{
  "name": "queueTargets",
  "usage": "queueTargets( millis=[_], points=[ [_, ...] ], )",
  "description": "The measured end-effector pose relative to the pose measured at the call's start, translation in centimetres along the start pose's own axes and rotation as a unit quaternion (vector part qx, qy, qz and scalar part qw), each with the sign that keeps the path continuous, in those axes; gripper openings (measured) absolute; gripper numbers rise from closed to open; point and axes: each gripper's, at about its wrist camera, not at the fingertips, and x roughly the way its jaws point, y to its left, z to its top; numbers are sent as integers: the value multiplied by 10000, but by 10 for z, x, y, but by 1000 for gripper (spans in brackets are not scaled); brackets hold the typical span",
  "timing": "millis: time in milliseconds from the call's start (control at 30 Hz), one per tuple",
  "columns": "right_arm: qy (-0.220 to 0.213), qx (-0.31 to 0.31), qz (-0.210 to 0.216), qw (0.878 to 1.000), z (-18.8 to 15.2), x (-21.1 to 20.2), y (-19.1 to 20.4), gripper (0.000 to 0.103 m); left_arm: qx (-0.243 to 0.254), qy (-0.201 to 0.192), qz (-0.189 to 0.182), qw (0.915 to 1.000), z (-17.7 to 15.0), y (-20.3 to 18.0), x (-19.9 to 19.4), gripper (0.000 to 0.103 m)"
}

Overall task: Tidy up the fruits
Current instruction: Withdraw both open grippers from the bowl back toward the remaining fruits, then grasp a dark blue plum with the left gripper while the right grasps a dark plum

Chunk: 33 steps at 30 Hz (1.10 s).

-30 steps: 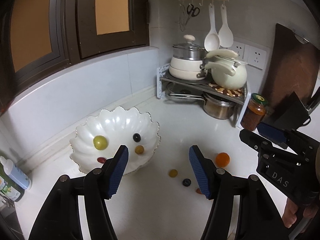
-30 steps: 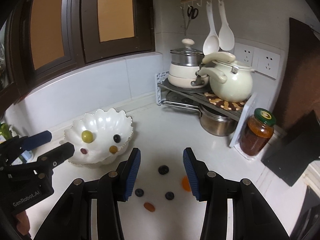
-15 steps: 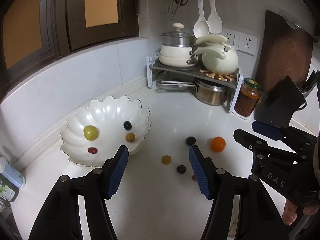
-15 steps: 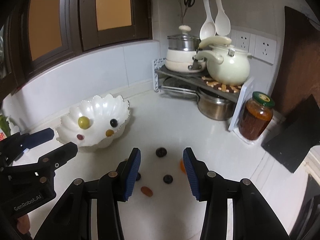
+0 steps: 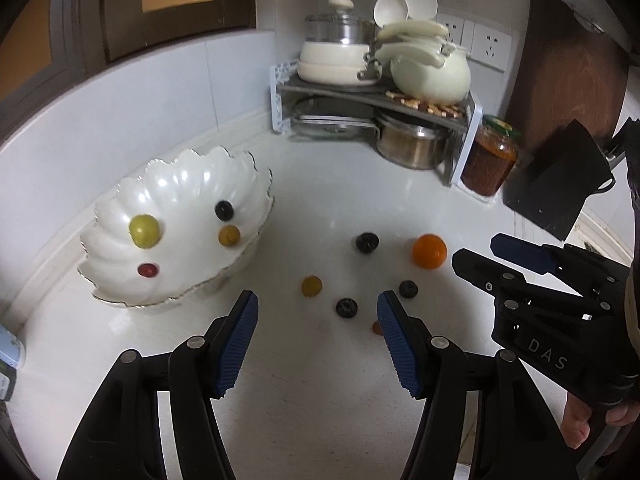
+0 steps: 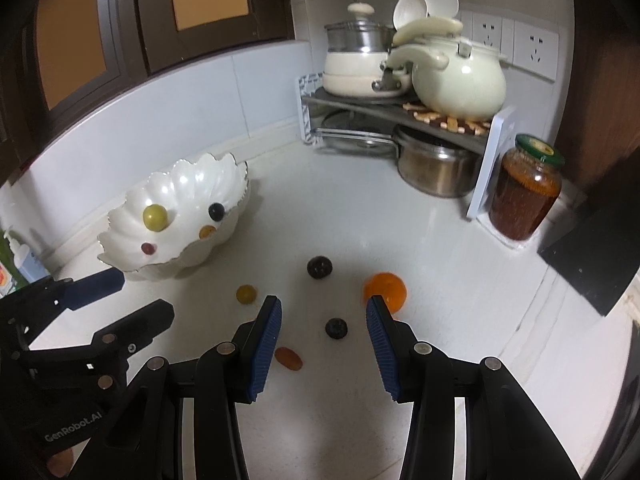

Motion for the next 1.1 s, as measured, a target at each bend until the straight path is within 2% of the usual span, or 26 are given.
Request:
queueTargets(
  millis=[400,700,833,1100],
  points=[
    [467,51,29,9989,-6,36,-11,45,34,428,-137,9990,-3,-4,41,53],
    [850,57,150,9962,-13,64,-18,44,13,780,-432,9960,-6,-5,72,46],
    [1007,75,207,9947,-17,76,-20,40,-72,999,-654,9928,-7,-3,86,42],
    [1190,7,291,9925,-21,92,-18,36,2,1127,-661,9914,-6,-3,104,35]
  ],
)
